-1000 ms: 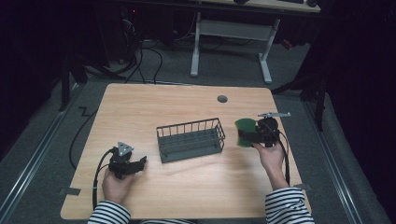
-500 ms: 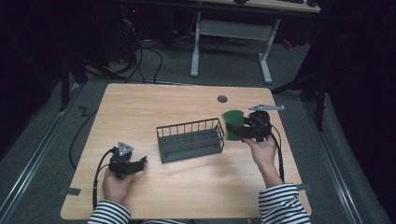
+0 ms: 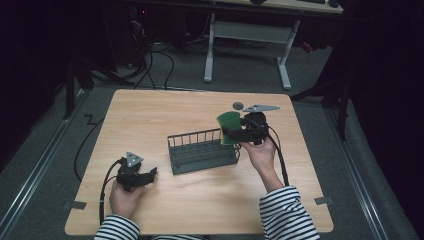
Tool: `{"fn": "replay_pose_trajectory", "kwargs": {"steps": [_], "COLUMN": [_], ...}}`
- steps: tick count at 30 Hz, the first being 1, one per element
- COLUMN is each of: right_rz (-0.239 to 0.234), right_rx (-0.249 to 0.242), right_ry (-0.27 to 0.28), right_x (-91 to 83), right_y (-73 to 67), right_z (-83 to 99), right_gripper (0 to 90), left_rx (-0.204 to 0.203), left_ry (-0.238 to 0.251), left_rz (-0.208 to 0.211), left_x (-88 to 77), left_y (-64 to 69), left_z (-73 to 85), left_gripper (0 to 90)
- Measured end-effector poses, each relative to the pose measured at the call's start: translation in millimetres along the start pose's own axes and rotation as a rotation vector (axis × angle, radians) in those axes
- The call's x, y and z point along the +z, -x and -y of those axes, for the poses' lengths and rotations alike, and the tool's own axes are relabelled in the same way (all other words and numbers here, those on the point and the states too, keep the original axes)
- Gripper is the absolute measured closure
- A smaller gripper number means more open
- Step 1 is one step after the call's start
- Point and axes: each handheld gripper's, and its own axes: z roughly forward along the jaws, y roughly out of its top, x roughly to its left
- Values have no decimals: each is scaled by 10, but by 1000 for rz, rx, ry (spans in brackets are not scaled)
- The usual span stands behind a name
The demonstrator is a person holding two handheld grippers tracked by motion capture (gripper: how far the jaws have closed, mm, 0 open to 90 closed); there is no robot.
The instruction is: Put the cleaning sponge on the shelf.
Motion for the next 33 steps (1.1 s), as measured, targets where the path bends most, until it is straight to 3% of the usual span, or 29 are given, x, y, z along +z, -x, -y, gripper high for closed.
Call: {"fn": "replay_pose_trajectory", "kwargs": {"steps": [8, 15, 20, 22, 33], "right_rz": [-11, 12, 52, 69, 68], "right_rx": [-6, -42, -82, -99, -92], "right_ry": [-44, -81, -113, -116, -138], "right_x": [264, 426, 522, 548, 605], "right_y": [-72, -159, -214, -233, -238], "right_z": [-13, -3, 32, 42, 129], "right_gripper": [252, 251, 252, 252, 250], "left_rx": [-1, -2, -1, 0, -1], "left_ry": [1, 2, 1, 1, 1], "left_rz": [0, 2, 1, 1, 1], "left_x": [1, 1, 1, 1, 1], "left_y": [0, -3, -2, -1, -1], "left_z": [0, 0, 0, 0, 0], "left_gripper": [286, 288, 287, 287, 287]}}
